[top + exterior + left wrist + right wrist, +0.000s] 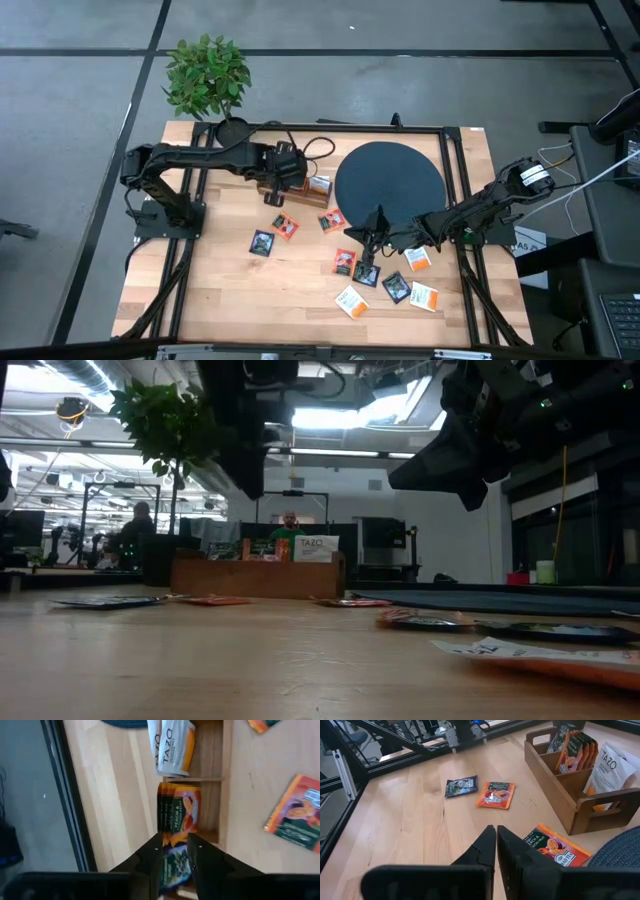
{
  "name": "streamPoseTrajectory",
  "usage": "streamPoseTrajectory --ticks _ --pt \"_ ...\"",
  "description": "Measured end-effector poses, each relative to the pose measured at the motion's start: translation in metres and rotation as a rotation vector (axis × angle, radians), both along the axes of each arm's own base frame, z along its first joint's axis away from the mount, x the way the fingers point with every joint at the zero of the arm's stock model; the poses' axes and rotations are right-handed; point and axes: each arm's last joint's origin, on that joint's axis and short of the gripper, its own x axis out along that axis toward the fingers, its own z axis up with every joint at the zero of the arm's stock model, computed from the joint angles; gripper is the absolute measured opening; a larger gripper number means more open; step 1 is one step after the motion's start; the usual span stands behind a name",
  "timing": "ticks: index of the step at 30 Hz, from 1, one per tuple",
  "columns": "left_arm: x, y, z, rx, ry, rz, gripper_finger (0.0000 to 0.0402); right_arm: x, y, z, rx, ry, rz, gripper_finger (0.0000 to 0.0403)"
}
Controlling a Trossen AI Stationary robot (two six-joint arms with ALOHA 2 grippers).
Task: Pick & Place Tea
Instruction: Put the left white tea bag into the right section of the wooden organizer
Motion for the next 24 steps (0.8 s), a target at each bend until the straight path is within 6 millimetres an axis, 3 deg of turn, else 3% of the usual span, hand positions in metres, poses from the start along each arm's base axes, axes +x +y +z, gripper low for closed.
streamPoseTrajectory --ticks 5,10,14,24 --pt "-0.006 -0.018 0.015 0.013 -0.035 0.022 0.0058 0.000 0.000 0.000 0.000 0.000 0.000 0.0020" --pt "-0.026 -0.040 0.036 -0.025 -0.162 0.026 0.0008 0.000 0.000 0.000 0.001 0.000 0.000 0.0020" --pt "-0.041 -0.058 0.044 -0.089 -0.283 0.002 0.0004 0.000 0.000 0.000 0.000 0.002 0.000 0.0020" --pt "-0.058 -0.107 0.016 -0.300 -0.486 -0.121 0.0005 0.000 0.000 0.000 0.000 0.002 0.000 0.0020"
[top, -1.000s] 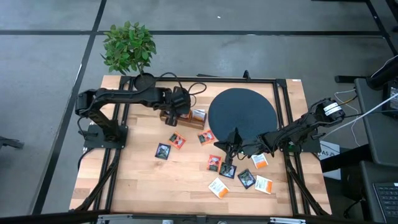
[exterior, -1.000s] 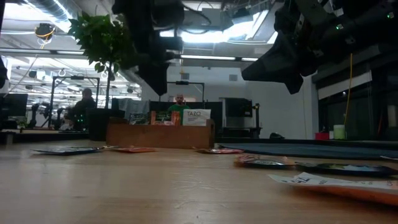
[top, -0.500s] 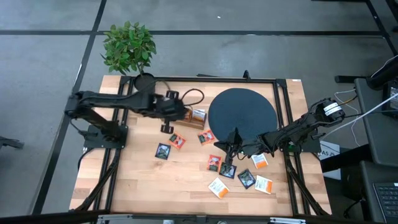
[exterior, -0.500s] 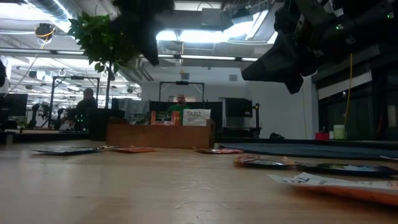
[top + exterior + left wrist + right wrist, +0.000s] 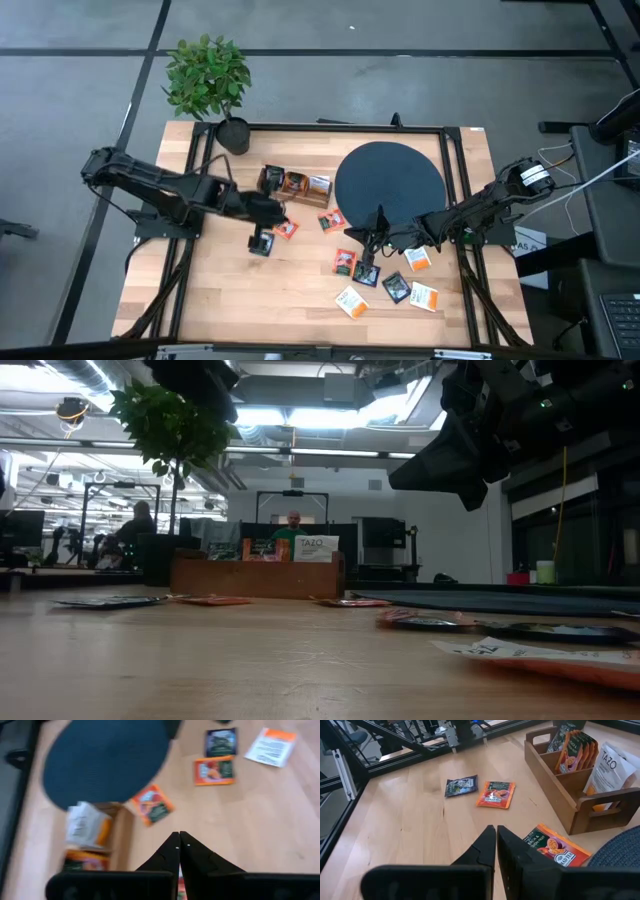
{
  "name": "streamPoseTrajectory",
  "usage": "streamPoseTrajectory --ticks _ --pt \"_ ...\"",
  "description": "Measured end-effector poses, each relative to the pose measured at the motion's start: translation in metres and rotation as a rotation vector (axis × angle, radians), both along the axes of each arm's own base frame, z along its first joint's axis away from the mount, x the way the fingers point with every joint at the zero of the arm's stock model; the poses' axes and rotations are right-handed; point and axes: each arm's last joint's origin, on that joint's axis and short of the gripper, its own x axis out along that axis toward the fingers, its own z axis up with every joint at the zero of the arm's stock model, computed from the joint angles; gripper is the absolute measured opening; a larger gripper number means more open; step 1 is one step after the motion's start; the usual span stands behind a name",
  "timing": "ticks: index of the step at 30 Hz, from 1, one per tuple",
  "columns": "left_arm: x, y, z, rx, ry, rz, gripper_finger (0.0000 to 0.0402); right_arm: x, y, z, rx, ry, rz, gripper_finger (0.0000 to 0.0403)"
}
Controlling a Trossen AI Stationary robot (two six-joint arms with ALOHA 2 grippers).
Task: Pick & Place Tea
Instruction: Put the left white tea bag into the right section of the wooden organizer
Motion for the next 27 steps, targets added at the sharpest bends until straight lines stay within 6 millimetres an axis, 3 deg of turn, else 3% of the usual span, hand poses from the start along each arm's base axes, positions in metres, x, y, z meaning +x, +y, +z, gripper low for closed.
streamPoseTrajectory --ticks 9,13,18,23,27 --pt "-0.011 -0.030 -0.032 0.031 -0.027 0.008 0.0005 0.000 0.000 0.000 0.000 0.001 0.000 0.0020" --pt "-0.014 -0.042 -0.047 -0.025 -0.063 -0.076 0.0002 0.000 0.000 0.000 -0.001 0.001 0.001 0.0020" --pt "-0.018 -0.044 -0.068 -0.092 -0.095 -0.133 0.0002 0.000 0.000 0.000 -0.001 0.001 0.001 0.0020" --pt "-0.016 -0.042 -0.070 -0.150 -0.137 -0.099 0.0003 0.000 0.000 0.000 -0.002 0.001 0.001 0.0020" --pt "-0.016 -0.045 -0.069 -0.185 -0.129 -0.171 0.0004 0.000 0.000 0.000 -0.003 0.001 0.001 0.0020"
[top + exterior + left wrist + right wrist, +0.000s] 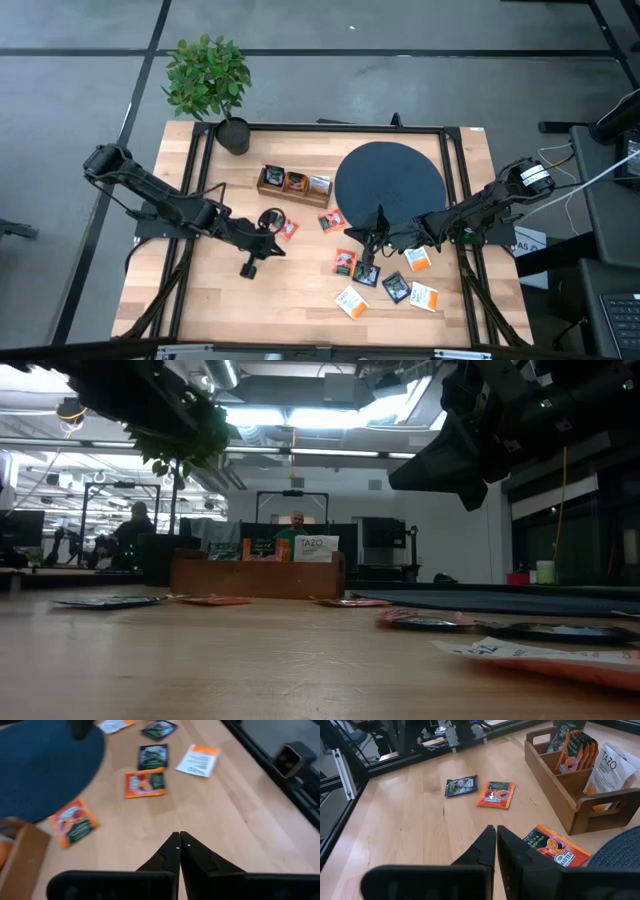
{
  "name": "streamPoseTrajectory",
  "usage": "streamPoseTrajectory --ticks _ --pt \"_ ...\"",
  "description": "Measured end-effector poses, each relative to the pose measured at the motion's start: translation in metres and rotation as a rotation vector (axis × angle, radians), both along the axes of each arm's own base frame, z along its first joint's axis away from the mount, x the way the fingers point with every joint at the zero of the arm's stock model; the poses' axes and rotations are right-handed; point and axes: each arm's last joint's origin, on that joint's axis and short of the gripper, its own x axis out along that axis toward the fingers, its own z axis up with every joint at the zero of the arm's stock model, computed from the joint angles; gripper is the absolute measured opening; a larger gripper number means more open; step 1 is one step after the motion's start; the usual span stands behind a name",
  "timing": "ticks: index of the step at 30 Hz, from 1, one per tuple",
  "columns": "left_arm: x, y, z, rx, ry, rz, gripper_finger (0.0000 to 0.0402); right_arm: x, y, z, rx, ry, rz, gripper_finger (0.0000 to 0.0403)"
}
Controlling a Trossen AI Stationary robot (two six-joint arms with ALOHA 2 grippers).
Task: Pick & Place Tea
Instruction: Put the left white tea bag into the right section of the wooden organizer
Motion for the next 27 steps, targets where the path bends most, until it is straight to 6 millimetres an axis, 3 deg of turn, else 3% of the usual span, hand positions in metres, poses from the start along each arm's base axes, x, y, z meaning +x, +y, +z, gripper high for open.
streamPoseTrajectory --ticks 6,10,15,21,27 --pt "0.000 0.001 0.000 0.020 -0.002 -0.009 0.0003 0.001 -0.002 0.001 -0.016 -0.006 -0.004 0.0020" --pt "0.000 0.001 0.000 0.030 -0.005 -0.012 0.0009 0.005 0.002 0.005 0.067 -0.007 0.081 0.0017" --pt "0.000 0.001 0.000 0.041 -0.009 0.004 0.0008 0.017 0.010 0.018 0.087 0.079 0.172 0.0006" --pt "0.000 0.002 0.000 0.043 -0.010 0.006 0.0004 0.026 0.017 0.039 0.136 0.287 0.130 0.0015" --pt "0.000 0.002 0.000 0.043 -0.009 0.007 0.0005 0.025 0.043 0.065 0.199 0.348 0.158 0.0005"
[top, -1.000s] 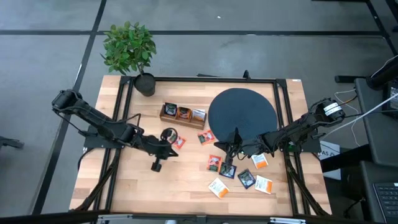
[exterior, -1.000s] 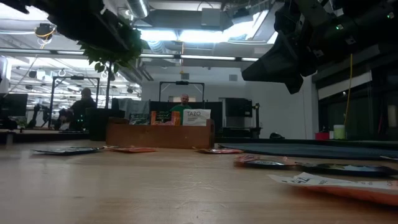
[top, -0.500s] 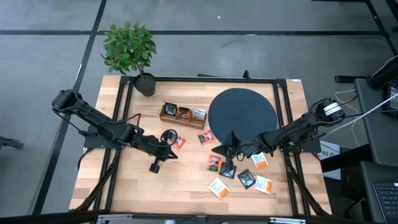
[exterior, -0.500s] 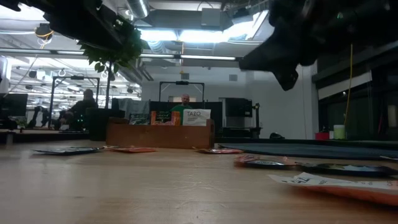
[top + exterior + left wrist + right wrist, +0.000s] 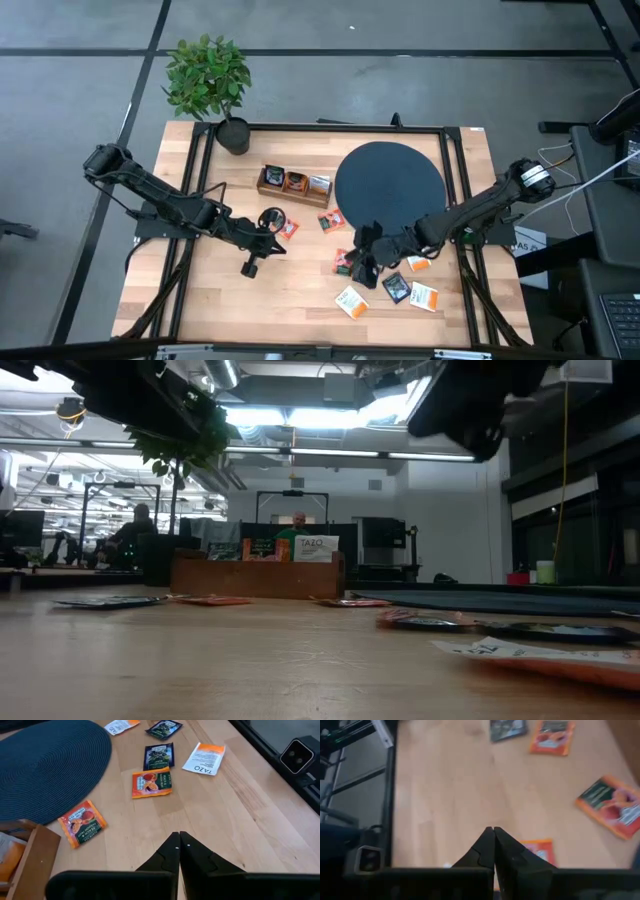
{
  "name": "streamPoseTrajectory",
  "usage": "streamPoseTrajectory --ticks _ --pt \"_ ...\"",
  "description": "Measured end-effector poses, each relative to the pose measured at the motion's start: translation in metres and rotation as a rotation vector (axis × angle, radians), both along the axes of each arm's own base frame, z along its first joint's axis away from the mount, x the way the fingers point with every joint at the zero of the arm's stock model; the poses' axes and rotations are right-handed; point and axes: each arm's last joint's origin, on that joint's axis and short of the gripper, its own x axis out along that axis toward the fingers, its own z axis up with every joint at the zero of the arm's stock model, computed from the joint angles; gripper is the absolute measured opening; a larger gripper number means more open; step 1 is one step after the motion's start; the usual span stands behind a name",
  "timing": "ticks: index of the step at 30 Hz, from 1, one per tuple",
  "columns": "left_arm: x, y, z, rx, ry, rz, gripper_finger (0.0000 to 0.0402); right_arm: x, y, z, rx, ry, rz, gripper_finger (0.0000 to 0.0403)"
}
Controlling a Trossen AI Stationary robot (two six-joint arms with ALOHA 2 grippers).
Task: Pick & Place Tea
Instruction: Put the left white tea bag into the right section of the wooden organizer
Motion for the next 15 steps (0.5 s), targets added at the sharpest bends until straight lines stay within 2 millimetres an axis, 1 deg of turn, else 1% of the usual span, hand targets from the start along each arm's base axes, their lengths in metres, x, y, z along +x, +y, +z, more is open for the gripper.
streamPoseTrajectory --ticks 3,7,10,15 --pt "0.000 0.000 0.000 0.002 -0.001 0.003 0.0002 -0.004 0.013 0.007 0.044 0.008 0.005 0.0008" --pt "0.000 0.001 0.000 0.014 -0.006 0.020 0.0003 -0.012 0.028 0.007 0.105 0.027 0.000 0.0005" --pt "0.000 0.001 0.000 0.013 -0.008 0.021 0.0008 -0.015 0.037 0.001 0.155 0.054 -0.025 0.0004" --pt "0.001 0.000 0.001 -0.005 -0.009 0.019 0.0010 -0.018 0.055 -0.017 0.211 0.134 -0.022 0.0003"
